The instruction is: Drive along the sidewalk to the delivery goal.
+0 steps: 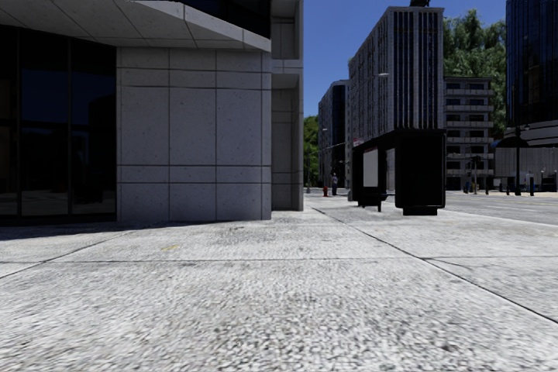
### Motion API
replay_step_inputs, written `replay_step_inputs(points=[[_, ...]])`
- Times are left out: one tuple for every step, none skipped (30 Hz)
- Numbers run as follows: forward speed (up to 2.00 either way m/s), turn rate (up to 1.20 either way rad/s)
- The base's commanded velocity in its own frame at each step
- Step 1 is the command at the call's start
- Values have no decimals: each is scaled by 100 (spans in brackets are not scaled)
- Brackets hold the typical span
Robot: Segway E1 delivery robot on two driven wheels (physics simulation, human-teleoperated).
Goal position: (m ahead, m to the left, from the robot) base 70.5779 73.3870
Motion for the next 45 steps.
replay_step_inputs(points=[[200, -23], [200, -25], [200, -25], [200, -25], [200, -25], [200, -25], [200, -25], [200, -25], [200, -25], [200, -25], [200, -25], [200, -25], [200, -25], [200, -25], [200, -25], [200, -25], [200, -25], [200, -25], [200, -25], [200, -25], [200, -25], [200, -25], [200, -25], [200, -25], [200, -25], [200, -25], [200, -25], [200, -25], [200, -25], [200, -25], [200, -25], [200, -25], [200, -25], [200, -25], [200, -25], [200, -25], [200, -25], [200, -25], [200, -25], [200, -25], [200, -25], [200, -25], [200, -25], [200, -25], [200, -25]])
